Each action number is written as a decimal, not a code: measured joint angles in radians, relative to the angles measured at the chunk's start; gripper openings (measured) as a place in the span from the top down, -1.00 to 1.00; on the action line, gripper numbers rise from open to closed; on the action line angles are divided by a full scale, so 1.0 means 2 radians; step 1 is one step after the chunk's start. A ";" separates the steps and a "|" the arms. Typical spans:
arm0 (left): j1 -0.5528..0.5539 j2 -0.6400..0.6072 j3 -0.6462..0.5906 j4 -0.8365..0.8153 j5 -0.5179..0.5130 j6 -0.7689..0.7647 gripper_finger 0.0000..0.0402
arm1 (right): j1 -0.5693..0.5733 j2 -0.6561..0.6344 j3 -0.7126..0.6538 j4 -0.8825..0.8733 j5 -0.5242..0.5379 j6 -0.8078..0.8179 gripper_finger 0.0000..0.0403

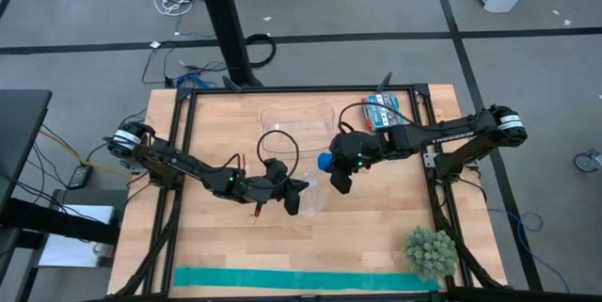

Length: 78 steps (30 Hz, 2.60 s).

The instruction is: Roll bandage

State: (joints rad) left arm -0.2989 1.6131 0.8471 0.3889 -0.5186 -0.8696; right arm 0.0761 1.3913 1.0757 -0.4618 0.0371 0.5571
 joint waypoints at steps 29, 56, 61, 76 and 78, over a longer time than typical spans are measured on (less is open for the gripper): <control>0.003 0.000 0.000 0.001 -0.011 -0.003 1.00 | -0.001 -0.001 -0.022 0.056 -0.020 -0.016 0.98; 0.012 -0.001 0.000 0.002 0.047 0.024 0.99 | -0.019 0.030 -0.059 0.082 -0.201 -0.082 0.98; 0.017 0.000 0.001 -0.020 0.108 0.018 0.99 | -0.031 0.033 -0.058 -0.006 -0.240 -0.055 0.96; 0.052 -0.011 0.057 -0.090 0.155 0.021 0.99 | -0.029 0.081 -0.058 -0.058 -0.233 -0.086 0.06; 0.055 -0.016 0.055 -0.116 0.156 0.027 0.99 | -0.033 0.080 -0.058 -0.069 -0.228 -0.087 -0.10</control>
State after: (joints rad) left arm -0.1880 1.5813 0.9562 0.1576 -0.2057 -0.8146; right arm 0.0096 1.5507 0.9592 -0.5997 -0.4187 0.3829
